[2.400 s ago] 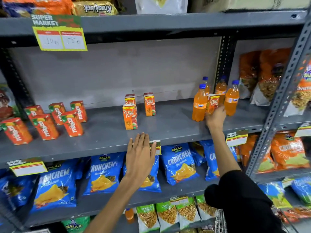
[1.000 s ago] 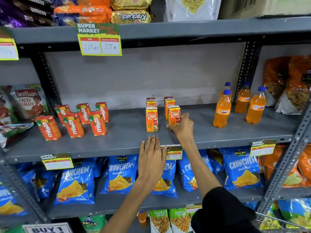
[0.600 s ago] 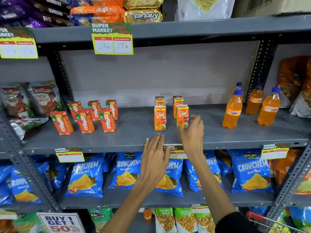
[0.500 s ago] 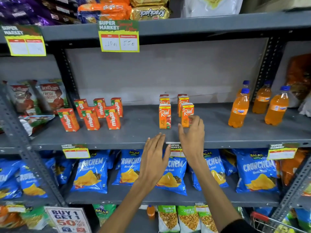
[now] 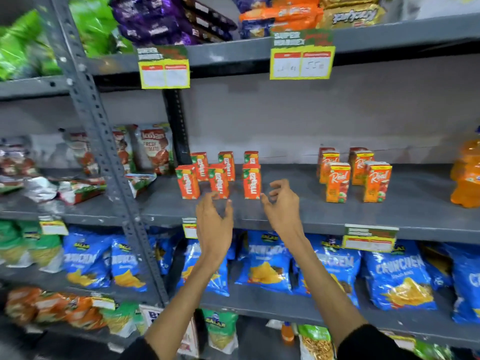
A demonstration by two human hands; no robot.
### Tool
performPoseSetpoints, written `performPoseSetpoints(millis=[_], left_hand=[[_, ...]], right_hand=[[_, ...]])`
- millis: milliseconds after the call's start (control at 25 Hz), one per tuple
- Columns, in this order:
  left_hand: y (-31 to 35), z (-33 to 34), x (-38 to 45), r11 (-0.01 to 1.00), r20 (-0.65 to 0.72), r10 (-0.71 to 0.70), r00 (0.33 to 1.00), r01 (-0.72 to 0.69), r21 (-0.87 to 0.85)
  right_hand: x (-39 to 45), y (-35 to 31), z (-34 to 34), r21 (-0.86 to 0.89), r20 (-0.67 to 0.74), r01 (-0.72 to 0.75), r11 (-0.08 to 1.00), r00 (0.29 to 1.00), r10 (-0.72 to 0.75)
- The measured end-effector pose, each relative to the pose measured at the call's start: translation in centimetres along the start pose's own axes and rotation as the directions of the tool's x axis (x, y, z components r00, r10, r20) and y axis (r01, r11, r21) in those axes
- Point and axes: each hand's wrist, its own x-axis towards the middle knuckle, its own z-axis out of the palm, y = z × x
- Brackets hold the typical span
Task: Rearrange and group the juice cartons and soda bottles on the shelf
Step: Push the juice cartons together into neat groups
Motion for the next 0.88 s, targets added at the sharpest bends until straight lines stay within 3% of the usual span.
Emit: performPoseSetpoints(millis=[120, 200, 320, 481, 881], left_hand=[[-2.3, -0.8, 3.7, 0.995, 0.134, -0.083, 0.987, 0.075, 0.063], [-3.1, -0.4, 5.7, 0.988, 0.216, -0.080, 0.973, 0.049, 0.144], [-3.1, 0.6, 7.7, 0.962, 0.236, -0.099, 0.967, 0.032, 0.271], [-3.6, 1.6, 9.1, 0.931, 0.228, -0.115, 0.967, 0.024, 0.365], [-4.9, 1.4, 9.0, 0.975, 0.181, -0.042, 0.983, 0.000, 0.222]], right_hand=[[1.5, -1.4, 3.9, -0.045, 0.059, -0.119, 0.992, 0.991, 0.122], [2.2, -1.9, 5.9, -0.116, 0.049, -0.162, 0.980, 0.984, 0.169], [3.0, -1.8, 7.3, -0.241, -0.002, -0.218, 0.946, 0.975, 0.224], [3.3, -1.9, 7.9, -0.252, -0.047, -0.249, 0.935, 0.968, 0.246], [2.6, -1.9, 8.5, -0.377, -0.045, -0.177, 0.909, 0.984, 0.173]])
